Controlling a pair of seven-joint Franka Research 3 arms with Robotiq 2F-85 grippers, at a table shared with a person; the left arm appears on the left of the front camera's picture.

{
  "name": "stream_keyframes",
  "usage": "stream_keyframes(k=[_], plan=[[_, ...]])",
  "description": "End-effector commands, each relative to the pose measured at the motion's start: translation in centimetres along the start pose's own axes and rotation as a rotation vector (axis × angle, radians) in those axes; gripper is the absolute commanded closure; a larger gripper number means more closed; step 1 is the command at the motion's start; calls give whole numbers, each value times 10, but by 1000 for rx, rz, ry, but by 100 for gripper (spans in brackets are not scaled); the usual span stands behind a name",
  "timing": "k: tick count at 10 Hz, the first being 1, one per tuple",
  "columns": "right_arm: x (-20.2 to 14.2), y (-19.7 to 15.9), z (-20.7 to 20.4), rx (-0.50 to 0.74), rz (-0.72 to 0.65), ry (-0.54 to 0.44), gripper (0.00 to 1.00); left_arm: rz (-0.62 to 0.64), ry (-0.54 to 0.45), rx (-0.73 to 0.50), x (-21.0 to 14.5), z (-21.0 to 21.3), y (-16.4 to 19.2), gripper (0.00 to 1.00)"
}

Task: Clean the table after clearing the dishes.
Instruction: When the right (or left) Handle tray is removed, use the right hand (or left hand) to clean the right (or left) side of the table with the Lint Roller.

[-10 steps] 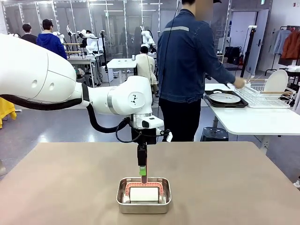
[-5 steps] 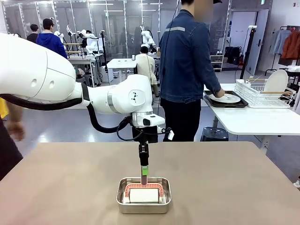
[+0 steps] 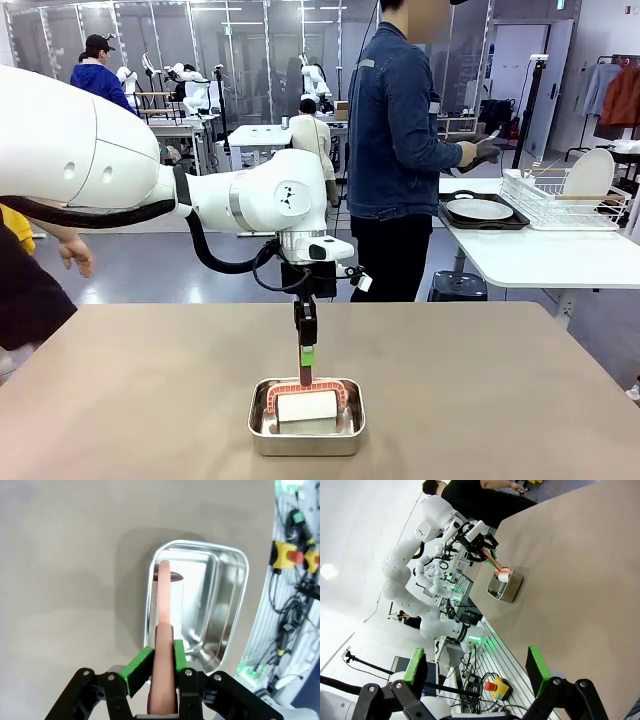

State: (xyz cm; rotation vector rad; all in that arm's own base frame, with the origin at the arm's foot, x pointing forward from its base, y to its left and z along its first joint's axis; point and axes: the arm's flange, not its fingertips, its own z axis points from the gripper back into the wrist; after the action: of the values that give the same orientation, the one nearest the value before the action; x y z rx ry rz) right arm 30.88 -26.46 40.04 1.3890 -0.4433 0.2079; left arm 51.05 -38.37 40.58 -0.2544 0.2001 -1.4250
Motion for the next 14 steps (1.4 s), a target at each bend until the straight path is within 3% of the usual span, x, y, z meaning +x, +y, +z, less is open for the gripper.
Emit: stream_keyframes(k=[1,4,5,6,7,9,11,13,14], plan=[[-3,3,1,2,20,16,0,106,-31,47,-9,31,-18,100],[-3,3,1,2,20,16,0,589,-197,239,-60,102,-65,100],[-3,3,1,2,20,16,0,760,-288,330,-102,124,-68,100],[-3,3,1,2,20,16,0,903,-384,343,-133,132,-62,100],[-3,3,1,2,20,16,0,1062,-453,268,-174,136,-48,100],[-3,3,1,2,20,16,0,1269,-575,75,-253,129,-16,100],[-3,3,1,2,20,16,0,1426,-734,-43,-317,99,11,100],[-3,3,1,2,20,16,0,1454,-801,-151,-340,62,22,100],[-3,3,1,2,20,16,0,1377,-879,-206,-338,42,26,100]])
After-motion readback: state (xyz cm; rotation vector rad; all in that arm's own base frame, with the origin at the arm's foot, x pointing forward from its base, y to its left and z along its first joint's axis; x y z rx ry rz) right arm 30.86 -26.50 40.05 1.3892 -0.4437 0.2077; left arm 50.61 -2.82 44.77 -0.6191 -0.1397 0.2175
